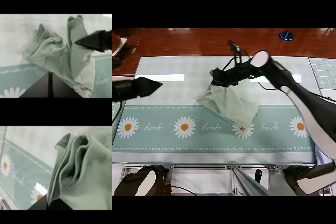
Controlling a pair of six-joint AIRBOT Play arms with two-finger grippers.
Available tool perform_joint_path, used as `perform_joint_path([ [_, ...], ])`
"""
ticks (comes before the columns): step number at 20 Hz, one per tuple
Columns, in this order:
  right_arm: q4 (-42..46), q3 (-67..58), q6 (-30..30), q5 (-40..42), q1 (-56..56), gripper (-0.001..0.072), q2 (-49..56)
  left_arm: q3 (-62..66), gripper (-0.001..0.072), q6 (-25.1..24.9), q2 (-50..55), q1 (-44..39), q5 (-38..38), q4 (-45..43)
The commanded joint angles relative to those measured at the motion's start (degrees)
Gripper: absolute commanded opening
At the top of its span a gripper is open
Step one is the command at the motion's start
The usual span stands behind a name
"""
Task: Fold the shirts.
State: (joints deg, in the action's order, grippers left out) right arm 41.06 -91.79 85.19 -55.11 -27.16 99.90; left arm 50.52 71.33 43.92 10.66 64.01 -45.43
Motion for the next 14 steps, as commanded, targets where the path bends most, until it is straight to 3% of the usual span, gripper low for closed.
perform_joint_path([
  [1,-0.3,-5.2,1.6,-0.5,-1.1,0.0025,7.7,-7.2,0.0022,-0.2,-2.4,0.2,-1.0,0.0],
  [2,-1.0,-5.2,1.6,-0.9,-1.2,0.0170,8.3,-8.5,0.0022,-0.2,-2.4,0.2,-1.7,0.4],
  [3,-1.5,-5.2,1.3,-2.0,-1.1,0.0421,8.7,-9.6,0.0022,-0.2,-2.4,0.1,-2.6,0.5],
  [6,-0.7,-5.2,1.0,-10.8,2.1,0.0410,6.6,-11.4,0.0022,-0.2,-1.9,-0.1,-5.2,0.6],
  [9,15.1,-4.6,4.8,-18.8,9.6,0.0410,-3.0,-11.4,0.0022,-0.2,-1.7,-0.1,-5.0,0.4],
  [12,38.0,8.0,12.2,-14.3,14.1,0.0410,-21.5,-11.4,0.0022,-0.2,-1.7,-0.1,-4.9,0.4],
  [14,42.9,25.5,17.6,-7.8,16.8,0.0410,-35.8,-11.4,0.0022,-0.2,-1.7,-0.1,-4.9,0.4],
])
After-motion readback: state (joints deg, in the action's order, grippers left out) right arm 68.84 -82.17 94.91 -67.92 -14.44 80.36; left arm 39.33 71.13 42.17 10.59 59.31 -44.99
